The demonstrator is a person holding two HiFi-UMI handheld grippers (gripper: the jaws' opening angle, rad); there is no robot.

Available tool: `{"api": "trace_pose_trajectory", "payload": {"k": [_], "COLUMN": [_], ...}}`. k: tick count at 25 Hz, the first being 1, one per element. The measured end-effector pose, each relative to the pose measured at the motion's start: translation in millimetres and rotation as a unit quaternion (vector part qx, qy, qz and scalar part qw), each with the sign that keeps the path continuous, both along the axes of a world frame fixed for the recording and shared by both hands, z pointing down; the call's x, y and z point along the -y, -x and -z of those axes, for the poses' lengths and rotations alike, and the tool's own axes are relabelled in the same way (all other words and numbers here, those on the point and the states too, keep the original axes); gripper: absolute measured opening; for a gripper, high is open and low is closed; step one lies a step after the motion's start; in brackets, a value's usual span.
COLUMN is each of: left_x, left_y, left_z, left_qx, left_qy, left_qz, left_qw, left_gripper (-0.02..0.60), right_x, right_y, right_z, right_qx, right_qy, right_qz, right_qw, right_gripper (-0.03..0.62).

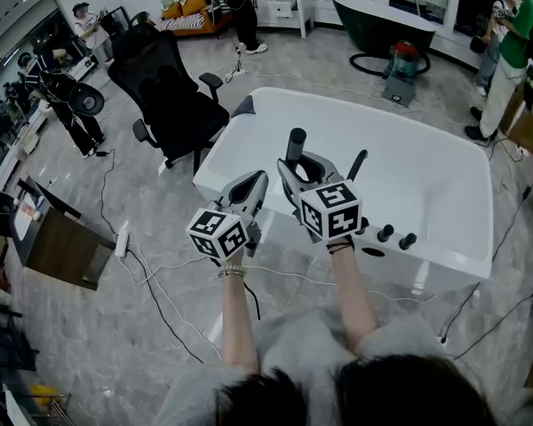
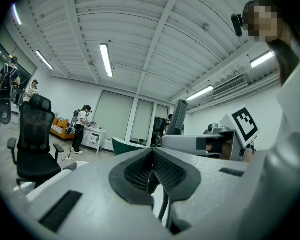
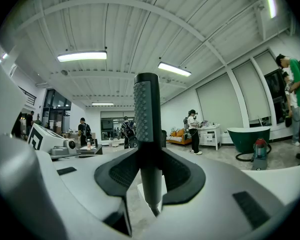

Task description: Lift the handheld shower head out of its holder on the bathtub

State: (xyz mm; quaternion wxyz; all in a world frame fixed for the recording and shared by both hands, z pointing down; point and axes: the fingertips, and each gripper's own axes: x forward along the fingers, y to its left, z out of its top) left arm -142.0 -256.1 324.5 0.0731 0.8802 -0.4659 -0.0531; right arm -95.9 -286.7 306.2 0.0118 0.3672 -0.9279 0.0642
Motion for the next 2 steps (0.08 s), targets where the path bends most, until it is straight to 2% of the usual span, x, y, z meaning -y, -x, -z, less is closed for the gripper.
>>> {"api": "trace_pose_trajectory", "payload": {"k": [2], "left_x": [0.7], "left_y": [-0.6], "left_z": [0.4], "left_qx": [-0.001], "left_qy": [0.001], "left_qz": [0.001], "left_qw": [1.0], "left_gripper": [0.005], "right_x": [0.5], "right_y": [-0.6], "right_z": [0.7], "right_qx": [0.0], "right_qy": [0.001], "right_qz": [0.001], "right_qw": [1.0], "right_gripper": [0.133]}}
